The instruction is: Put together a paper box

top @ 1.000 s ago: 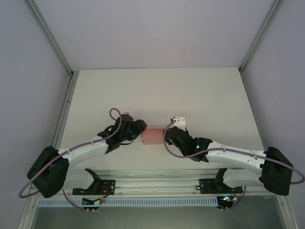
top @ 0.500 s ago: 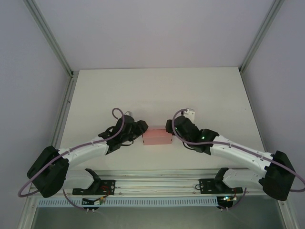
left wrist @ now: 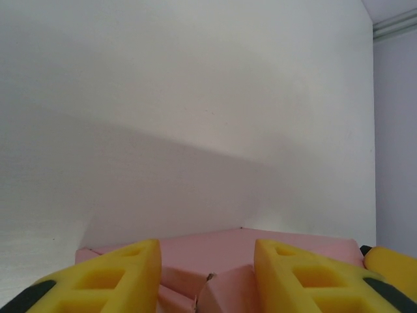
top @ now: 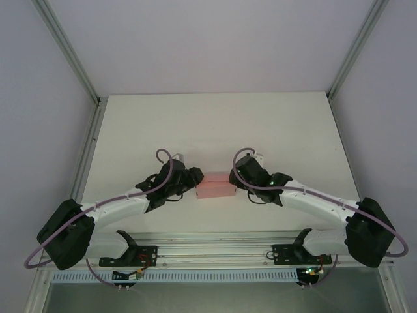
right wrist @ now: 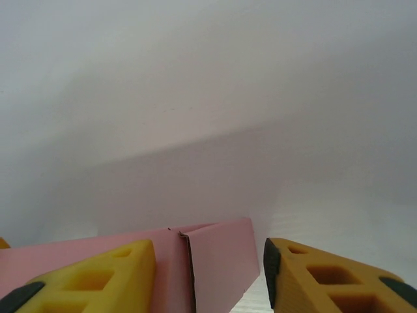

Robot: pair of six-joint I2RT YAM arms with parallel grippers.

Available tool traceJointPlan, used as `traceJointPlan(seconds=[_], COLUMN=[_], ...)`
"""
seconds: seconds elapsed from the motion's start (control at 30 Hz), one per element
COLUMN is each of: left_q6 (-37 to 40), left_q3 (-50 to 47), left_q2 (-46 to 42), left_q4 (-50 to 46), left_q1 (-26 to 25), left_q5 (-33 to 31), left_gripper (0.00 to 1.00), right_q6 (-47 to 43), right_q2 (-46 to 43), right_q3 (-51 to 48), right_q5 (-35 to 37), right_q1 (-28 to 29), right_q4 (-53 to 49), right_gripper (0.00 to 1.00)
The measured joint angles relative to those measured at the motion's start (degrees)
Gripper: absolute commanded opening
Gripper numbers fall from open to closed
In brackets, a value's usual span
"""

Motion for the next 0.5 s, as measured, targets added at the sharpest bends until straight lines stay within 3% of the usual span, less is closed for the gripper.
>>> traceJointPlan(seconds=[0.2, 0.33, 0.5], left_q6=[1.3, 2.1, 2.7], left_q3=[-1.5, -2.6, -4.6], left_q2=[-0.6, -1.6, -3.1], left_q4=[2.2, 3.0, 4.3], left_q1=[-0.3, -0.4, -0.4], left_q5=[0.0, 0.0, 0.0], left_gripper=[0.37, 0.28, 0.29], right_q6=[2.3, 3.5, 5.1], right_q2=[-3.6, -2.8, -1.9], right_q3=[-5.4, -5.9, -5.9], right_q5=[-2.3, -2.2, -2.1], right_q1=[0.0, 0.0, 0.3], right_q4=[5.0, 6.9, 7.7], right_gripper=[0.39, 0.33, 0.30])
